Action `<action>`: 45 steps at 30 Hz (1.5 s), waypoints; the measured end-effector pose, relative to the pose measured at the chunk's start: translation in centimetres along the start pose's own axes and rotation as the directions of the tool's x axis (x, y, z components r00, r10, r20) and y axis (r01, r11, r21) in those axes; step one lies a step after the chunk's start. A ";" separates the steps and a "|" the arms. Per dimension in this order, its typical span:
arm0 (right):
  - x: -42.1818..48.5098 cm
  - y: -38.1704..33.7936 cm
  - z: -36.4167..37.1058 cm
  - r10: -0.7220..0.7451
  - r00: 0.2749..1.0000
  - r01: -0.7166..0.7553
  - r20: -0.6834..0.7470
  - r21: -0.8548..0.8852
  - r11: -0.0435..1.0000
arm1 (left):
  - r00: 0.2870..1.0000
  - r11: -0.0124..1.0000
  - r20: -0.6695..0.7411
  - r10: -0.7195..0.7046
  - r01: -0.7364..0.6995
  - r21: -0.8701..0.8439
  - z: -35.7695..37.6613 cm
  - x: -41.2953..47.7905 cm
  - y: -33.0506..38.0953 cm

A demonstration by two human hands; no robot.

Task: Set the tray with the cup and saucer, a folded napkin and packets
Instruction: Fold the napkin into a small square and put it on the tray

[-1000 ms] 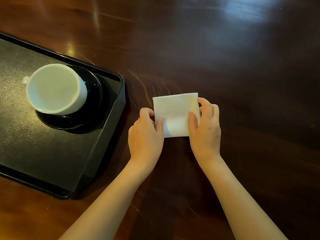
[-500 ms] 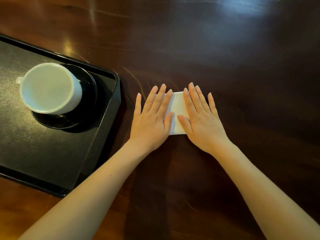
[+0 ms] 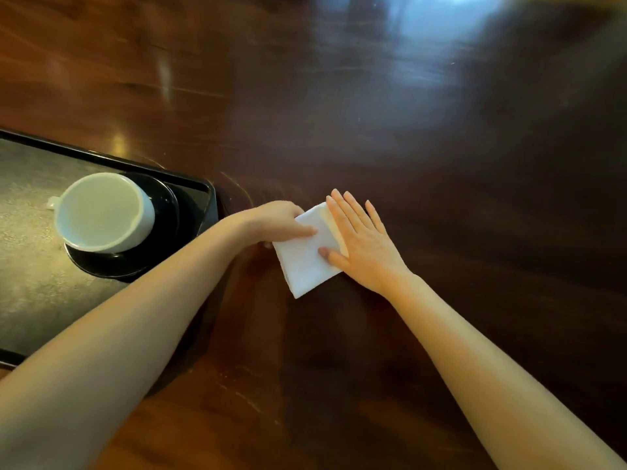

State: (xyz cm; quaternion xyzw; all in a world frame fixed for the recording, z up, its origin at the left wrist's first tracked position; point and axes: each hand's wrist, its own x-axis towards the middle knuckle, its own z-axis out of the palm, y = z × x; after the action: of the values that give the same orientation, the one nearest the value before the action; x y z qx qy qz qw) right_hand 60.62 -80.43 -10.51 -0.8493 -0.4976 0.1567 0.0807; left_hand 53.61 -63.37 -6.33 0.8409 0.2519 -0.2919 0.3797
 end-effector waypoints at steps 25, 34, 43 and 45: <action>-8.1 -4.8 -14.3 0.440 0.821 0.126 -0.365 0.867 0.482 | 0.867 0.213 -0.495 0.050 -0.494 -0.843 -0.4 -12.5 10.3; -7.8 -9.1 -15.3 0.369 0.925 0.158 -0.090 0.974 -0.159 | 0.820 0.005 -0.570 -0.055 -0.570 -0.821 0.1 -16.4 7.6; -2.9 -18.1 -15.4 0.519 0.852 0.027 -0.063 0.997 0.077 | 0.777 -0.160 -0.613 -0.141 -0.629 -0.761 -1.2 -20.4 2.3; -1.5 -19.8 -15.1 0.541 0.827 0.056 -0.155 0.979 0.195 | 0.799 -0.153 -0.582 -0.149 -0.600 -0.785 -2.5 -21.7 0.1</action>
State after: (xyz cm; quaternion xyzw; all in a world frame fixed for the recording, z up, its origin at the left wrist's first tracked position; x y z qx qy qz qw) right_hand 48.96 -71.78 9.77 -0.6940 -0.1089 0.2263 0.6747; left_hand 39.14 -65.85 9.85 0.3459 0.3039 0.2964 0.8368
